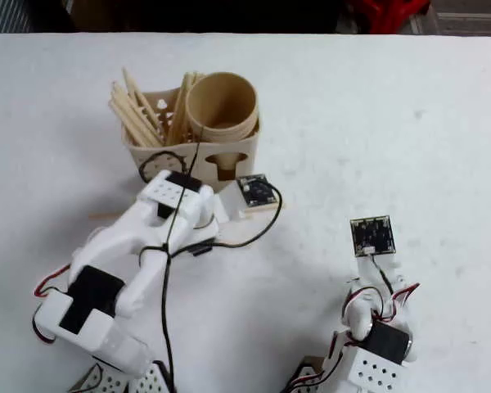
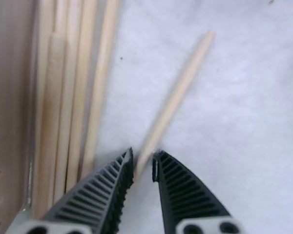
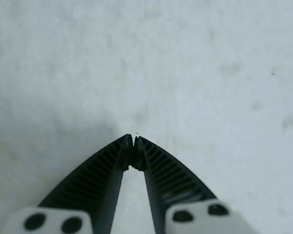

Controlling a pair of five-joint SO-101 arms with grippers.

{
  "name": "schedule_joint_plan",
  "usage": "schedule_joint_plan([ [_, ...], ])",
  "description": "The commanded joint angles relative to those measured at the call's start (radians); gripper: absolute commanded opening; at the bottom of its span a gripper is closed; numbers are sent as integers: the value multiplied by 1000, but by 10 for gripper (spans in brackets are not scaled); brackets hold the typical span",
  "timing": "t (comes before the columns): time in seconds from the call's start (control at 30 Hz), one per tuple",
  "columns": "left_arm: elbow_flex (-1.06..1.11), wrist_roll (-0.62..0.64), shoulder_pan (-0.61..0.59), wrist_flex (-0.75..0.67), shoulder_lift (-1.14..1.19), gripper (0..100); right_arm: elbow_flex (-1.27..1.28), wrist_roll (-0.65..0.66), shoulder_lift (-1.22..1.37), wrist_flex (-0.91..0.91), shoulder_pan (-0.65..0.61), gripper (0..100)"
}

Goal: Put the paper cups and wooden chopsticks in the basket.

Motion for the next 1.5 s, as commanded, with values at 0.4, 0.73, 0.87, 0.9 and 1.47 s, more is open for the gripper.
schedule_joint_plan([
  [0.4, 0, 29, 62, 25, 13, 68, 6, -11, -8, -15, -7, 18],
  [0.73, 101, 32, 104, -18, -90, 21, 6, -11, -8, -15, -7, 18],
  [0.87, 152, 34, 116, -15, -237, 21, 6, -11, -8, -15, -7, 18],
  [0.9, 161, 34, 116, -15, -286, 21, 6, -11, -8, -15, -7, 18],
  [1.47, -400, 292, 116, 61, -944, 20, 6, -11, -8, -15, -7, 18],
])
